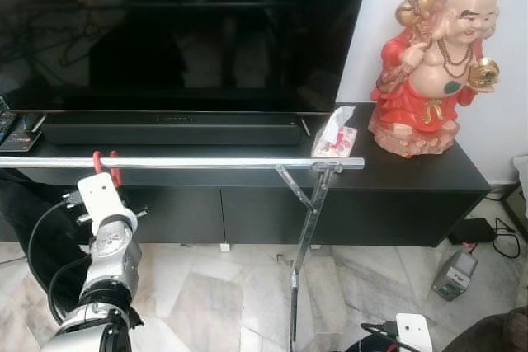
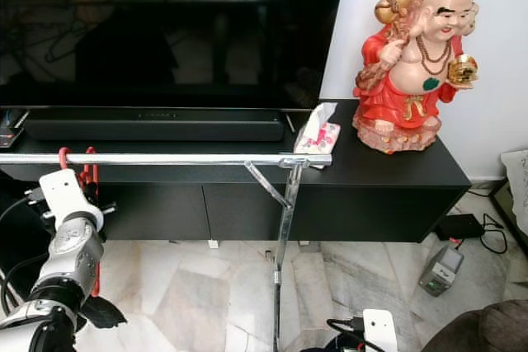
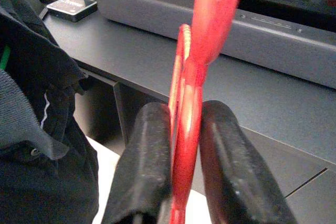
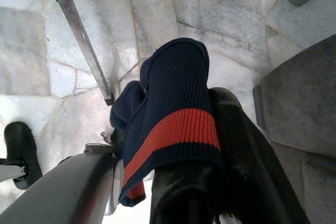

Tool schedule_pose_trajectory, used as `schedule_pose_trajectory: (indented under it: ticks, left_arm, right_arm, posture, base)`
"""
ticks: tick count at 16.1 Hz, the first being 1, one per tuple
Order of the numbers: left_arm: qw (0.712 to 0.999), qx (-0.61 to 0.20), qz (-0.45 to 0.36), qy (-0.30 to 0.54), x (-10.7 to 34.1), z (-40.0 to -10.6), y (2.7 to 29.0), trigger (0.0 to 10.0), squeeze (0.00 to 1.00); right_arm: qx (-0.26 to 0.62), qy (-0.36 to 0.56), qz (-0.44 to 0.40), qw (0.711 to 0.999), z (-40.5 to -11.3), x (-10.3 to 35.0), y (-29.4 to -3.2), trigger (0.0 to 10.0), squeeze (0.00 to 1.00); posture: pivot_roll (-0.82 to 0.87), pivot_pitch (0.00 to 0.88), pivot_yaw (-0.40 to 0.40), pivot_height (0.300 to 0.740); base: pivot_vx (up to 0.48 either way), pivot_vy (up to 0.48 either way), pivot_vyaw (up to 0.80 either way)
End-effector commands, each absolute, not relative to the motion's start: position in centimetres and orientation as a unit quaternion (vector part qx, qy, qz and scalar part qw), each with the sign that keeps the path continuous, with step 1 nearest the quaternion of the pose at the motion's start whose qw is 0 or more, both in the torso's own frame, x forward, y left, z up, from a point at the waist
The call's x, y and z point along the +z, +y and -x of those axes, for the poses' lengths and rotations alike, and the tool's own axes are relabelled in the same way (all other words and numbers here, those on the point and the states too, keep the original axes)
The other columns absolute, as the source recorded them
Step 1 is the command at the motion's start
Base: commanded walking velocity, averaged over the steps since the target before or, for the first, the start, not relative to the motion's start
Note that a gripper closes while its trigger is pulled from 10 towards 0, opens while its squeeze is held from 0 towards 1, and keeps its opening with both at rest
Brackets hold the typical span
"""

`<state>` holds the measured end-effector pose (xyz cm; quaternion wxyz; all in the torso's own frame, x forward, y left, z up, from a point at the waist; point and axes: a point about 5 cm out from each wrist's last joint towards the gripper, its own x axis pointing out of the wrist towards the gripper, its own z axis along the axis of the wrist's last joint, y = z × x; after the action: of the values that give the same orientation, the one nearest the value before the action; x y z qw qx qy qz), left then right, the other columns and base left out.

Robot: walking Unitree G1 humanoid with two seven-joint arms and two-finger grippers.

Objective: Hang hanger

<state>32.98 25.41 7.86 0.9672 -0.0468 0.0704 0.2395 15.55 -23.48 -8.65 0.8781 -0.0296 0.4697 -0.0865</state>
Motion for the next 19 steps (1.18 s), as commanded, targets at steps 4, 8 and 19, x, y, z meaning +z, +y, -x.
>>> schedule_pose_trajectory:
  ticks: [4,8,19]
  left_arm:
    - [0.969,0.232,0.050,0.065,8.1,-33.2,25.4,0.0,0.00]
    - [0.972,0.222,0.048,0.063,7.9,-32.9,25.2,0.0,0.00]
    - [0.996,-0.048,-0.074,-0.014,9.0,-28.3,21.9,10.0,0.00]
  right_arm:
    - [-0.084,0.466,0.034,0.880,-15.8,-8.5,-23.6,10.0,0.00]
    - [-0.084,0.467,0.034,0.880,-15.7,-8.5,-23.6,10.0,0.00]
    - [-0.081,0.469,0.037,0.879,-15.7,-8.5,-23.7,10.0,0.00]
  posture:
    - [-0.03,0.000,-0.042,0.740]
    - [-0.03,0.000,-0.041,0.740]
    - [-0.01,0.000,-0.042,0.740]
  base:
    - [0.000,0.000,0.00]
    - [0.000,0.000,0.00]
    - [0.000,0.000,0.00]
